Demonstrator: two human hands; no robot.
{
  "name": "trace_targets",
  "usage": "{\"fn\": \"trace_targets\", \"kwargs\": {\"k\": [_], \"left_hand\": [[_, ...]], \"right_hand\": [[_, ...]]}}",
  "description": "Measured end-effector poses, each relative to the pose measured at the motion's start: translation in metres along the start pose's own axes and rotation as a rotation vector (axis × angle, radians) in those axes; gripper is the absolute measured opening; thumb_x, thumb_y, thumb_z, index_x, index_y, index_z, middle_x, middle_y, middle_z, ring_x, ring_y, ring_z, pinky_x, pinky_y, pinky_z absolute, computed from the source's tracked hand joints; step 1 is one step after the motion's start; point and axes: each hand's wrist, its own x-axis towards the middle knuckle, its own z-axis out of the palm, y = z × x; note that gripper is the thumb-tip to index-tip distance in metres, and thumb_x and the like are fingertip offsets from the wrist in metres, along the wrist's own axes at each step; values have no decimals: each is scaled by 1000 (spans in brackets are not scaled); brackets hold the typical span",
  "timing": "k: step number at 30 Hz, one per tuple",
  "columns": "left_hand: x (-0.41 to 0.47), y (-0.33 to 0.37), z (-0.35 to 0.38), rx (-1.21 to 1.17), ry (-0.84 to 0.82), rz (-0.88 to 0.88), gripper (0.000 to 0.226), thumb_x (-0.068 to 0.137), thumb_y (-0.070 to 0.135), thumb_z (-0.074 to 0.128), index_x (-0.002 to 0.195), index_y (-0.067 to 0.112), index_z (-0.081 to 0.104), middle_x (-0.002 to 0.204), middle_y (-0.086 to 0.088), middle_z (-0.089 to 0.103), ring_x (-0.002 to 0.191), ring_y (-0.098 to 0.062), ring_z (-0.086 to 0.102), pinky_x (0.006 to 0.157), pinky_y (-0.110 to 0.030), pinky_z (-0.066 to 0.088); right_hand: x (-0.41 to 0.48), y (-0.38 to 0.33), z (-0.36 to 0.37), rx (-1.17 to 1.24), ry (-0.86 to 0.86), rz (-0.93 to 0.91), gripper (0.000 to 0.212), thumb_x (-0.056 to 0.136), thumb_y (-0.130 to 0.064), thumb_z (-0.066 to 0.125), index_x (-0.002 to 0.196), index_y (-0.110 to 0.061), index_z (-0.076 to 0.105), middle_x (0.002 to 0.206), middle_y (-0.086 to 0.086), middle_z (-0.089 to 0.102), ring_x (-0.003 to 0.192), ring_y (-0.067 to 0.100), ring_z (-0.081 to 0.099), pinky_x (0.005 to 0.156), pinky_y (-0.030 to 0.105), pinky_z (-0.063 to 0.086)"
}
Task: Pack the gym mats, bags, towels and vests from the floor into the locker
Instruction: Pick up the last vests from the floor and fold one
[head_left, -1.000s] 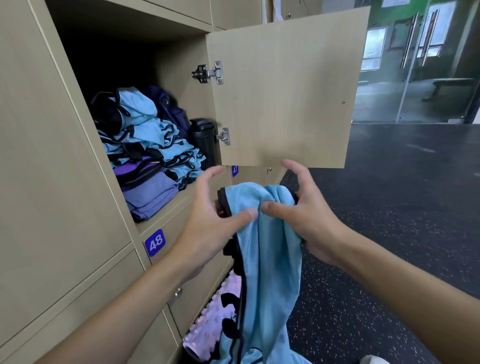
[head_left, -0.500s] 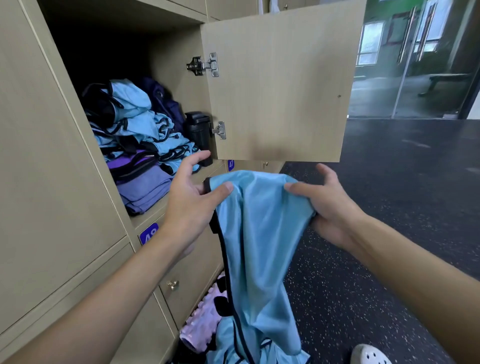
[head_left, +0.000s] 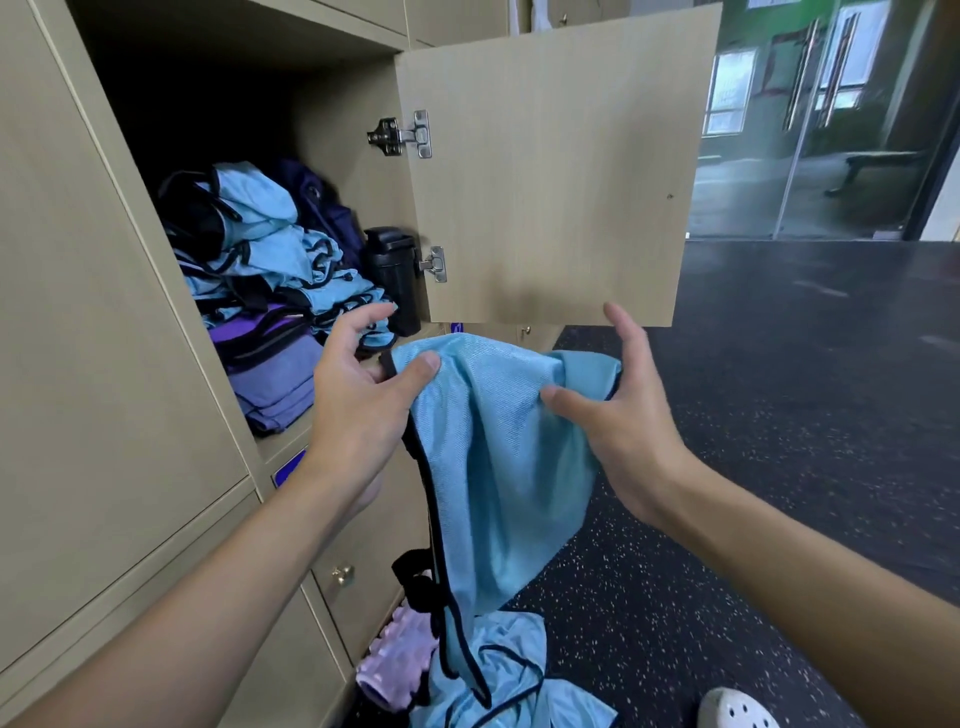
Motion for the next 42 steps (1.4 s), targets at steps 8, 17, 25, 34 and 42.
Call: {"fn": "trace_targets", "kwargs": {"k": [8, 17, 25, 34, 42], "left_hand": [[-10, 5, 9, 7, -156, -5, 40, 90, -2, 68, 118, 25, 58, 85, -21, 74, 75, -28, 68, 80, -51, 58], [-18, -4, 12, 71, -264, -56, 73, 82, 2, 76, 136, 36, 40, 95, -7, 76, 84, -18, 72, 71, -29, 59], [-30, -21, 24, -28, -307, -83, 102, 81, -10, 74, 145, 51, 23, 129, -8, 67, 110, -25, 69, 94, -42, 56], [-10, -9, 14, -94, -131, -67, 81, 84, -7, 72, 138, 44, 41, 94, -12, 73, 85, -21, 67, 88, -39, 58], [2, 7, -2, -69, -78, -147, 51, 89, -4, 68, 127, 26, 55, 90, -11, 76, 77, -24, 70, 75, -37, 60]], "right_hand": [[-7, -1, 12, -102, -197, -28, 104, 66, -39, 90, 142, -60, 22, 149, -17, 36, 141, 12, 38, 114, 46, 38], [1, -1, 19, -62, -79, -39, 96, 75, -6, 82, 141, -52, 28, 138, 2, 48, 119, 19, 58, 97, 42, 55], [15, -7, 5, -22, -70, 37, 107, 71, -25, 88, 148, -51, 19, 145, 0, 46, 120, 15, 59, 100, 41, 52], [17, -5, -9, -147, -124, 125, 97, 79, 3, 76, 149, -41, 26, 115, 14, 66, 98, 25, 68, 91, 41, 57], [26, -7, -21, -88, 192, 115, 54, 92, -7, 63, 133, -34, 41, 108, 6, 56, 92, 21, 59, 77, 34, 53]]}}
